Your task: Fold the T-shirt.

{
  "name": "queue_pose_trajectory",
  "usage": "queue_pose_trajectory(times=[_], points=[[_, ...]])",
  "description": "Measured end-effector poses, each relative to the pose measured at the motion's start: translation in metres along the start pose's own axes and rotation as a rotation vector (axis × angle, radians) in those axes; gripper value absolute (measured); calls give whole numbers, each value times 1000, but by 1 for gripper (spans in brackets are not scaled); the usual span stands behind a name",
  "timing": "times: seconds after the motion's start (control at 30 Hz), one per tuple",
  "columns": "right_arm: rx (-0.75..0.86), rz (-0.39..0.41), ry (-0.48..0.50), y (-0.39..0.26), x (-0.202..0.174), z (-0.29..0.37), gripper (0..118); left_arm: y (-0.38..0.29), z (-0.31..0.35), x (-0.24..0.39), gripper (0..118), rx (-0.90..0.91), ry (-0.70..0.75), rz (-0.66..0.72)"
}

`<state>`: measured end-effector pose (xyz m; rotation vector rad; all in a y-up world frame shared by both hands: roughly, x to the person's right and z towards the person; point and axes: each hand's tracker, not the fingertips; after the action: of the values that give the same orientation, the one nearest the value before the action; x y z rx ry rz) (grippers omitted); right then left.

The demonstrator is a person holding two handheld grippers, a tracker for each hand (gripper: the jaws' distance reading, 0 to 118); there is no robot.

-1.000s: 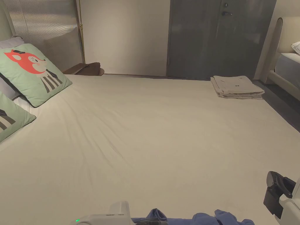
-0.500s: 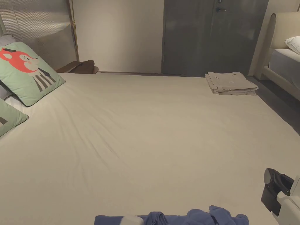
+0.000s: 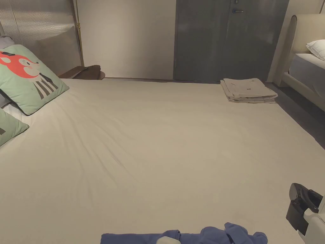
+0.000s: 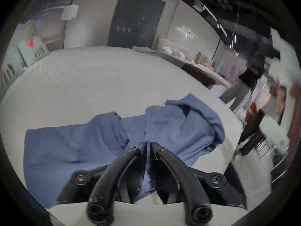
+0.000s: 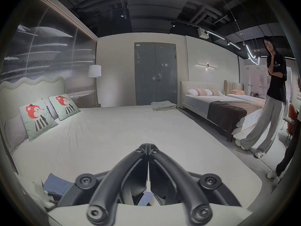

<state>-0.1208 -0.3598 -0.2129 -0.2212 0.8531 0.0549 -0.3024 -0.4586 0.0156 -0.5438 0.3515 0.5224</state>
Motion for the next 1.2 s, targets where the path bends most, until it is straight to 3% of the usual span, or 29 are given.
queue_pose_trajectory(times=[0.23, 0.3, 0.37, 0.43, 0.53, 0.57, 0.7, 0.73, 0.9, 1.07, 1.1, 1.2], points=[[-1, 4, 35, 2, -14, -3, 0, 24, 72, -122, 6, 114, -174, 391], [-4, 4, 42, 1, -17, -4, 0, 25, 91, -156, 14, 106, -194, 463], [-8, 1, 53, 1, -20, -6, 0, 26, 109, -181, 37, 87, -148, 516], [-12, 3, 60, 0, -23, -7, 0, 21, 116, -208, 42, 57, -105, 552], [-15, 5, 69, 0, -26, -7, 0, 14, 116, -226, 97, -15, -72, 628], [-16, 8, 69, 0, -26, -7, 0, 11, 115, -233, 103, -26, -87, 653], [-15, 8, 67, 2, -27, -6, 0, -4, 105, -267, 103, -34, -230, 810], [-16, 7, 66, 2, -27, -6, 0, 1, 109, -232, 103, -38, -263, 838], [-15, 13, 61, 4, -26, -4, 0, -6, 89, -224, 103, -47, -296, 887], [-16, 4, 51, 5, -24, -2, 0, -5, 74, -218, 100, -78, -430, 979], [-17, 1, 51, 5, -24, -2, 0, -4, 71, -212, 96, -73, -407, 956], [-20, 5, 54, 4, -24, -3, 0, -3, 61, -204, 64, -99, -397, 923]])
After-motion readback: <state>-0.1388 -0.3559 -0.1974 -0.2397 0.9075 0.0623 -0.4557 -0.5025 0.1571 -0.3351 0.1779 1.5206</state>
